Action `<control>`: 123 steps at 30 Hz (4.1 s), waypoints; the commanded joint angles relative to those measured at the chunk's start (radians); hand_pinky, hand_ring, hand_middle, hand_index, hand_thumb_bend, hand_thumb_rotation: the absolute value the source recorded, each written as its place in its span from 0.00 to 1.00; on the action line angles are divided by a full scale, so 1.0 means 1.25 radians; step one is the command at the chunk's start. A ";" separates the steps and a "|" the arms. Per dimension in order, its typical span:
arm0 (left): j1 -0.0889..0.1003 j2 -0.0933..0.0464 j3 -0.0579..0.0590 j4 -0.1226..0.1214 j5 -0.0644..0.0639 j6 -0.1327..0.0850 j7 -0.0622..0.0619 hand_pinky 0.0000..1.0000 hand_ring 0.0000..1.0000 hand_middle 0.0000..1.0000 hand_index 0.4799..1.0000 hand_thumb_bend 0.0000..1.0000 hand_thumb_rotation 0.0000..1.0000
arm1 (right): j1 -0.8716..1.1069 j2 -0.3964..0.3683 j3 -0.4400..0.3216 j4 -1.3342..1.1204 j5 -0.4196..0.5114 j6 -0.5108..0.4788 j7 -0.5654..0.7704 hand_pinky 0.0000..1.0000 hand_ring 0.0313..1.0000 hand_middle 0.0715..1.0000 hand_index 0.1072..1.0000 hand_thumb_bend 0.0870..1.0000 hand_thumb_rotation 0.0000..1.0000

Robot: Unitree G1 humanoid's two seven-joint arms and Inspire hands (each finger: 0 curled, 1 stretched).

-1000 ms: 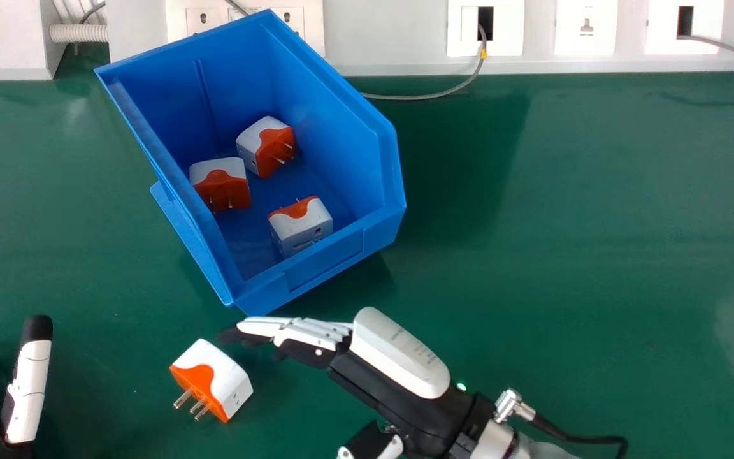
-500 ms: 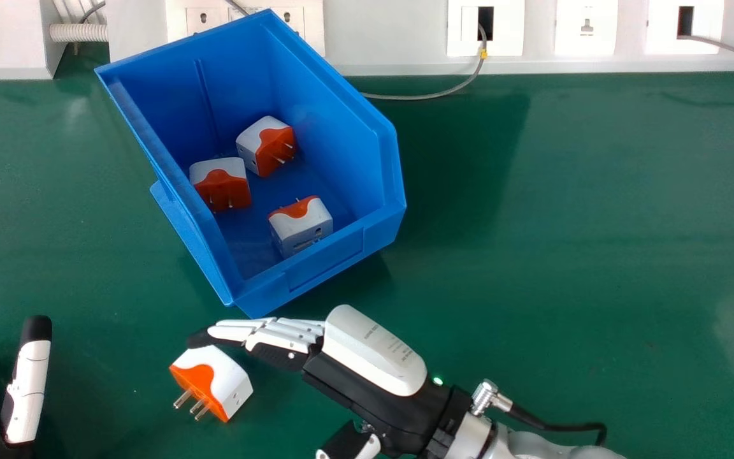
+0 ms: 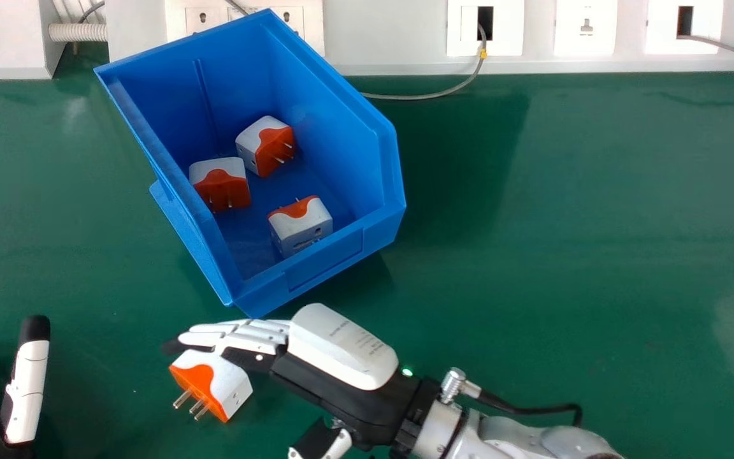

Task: Pick all objects and put in blue box

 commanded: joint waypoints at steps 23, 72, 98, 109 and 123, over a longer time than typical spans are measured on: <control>0.024 -0.011 -0.001 0.022 -0.001 0.032 0.001 0.99 0.97 0.97 0.99 0.93 0.94 | -0.125 0.064 0.036 0.026 -0.020 0.028 -0.050 0.82 0.90 0.92 0.84 0.83 0.53; 0.021 -0.014 0.001 0.023 0.001 0.026 0.000 0.98 0.98 0.97 0.97 0.92 0.94 | -0.180 0.127 0.052 0.102 -0.023 0.235 0.072 0.85 0.93 0.95 0.86 0.95 0.42; 0.023 -0.014 0.001 0.020 -0.007 0.032 -0.009 0.98 0.98 0.97 1.00 0.94 0.94 | -0.136 0.145 0.000 0.104 0.078 0.355 0.324 0.81 0.90 0.91 0.89 0.84 0.16; 0.023 -0.015 0.002 0.018 -0.009 0.035 -0.013 0.99 0.98 0.97 1.00 0.95 0.92 | -0.111 0.150 -0.001 0.102 0.078 0.349 0.247 0.65 0.78 0.82 0.77 0.74 0.02; 0.022 -0.013 -0.003 0.021 0.000 0.031 0.000 0.98 0.98 0.98 0.97 0.94 0.93 | -0.095 0.150 0.025 0.097 0.066 0.335 0.122 0.35 0.41 0.48 0.45 0.45 0.00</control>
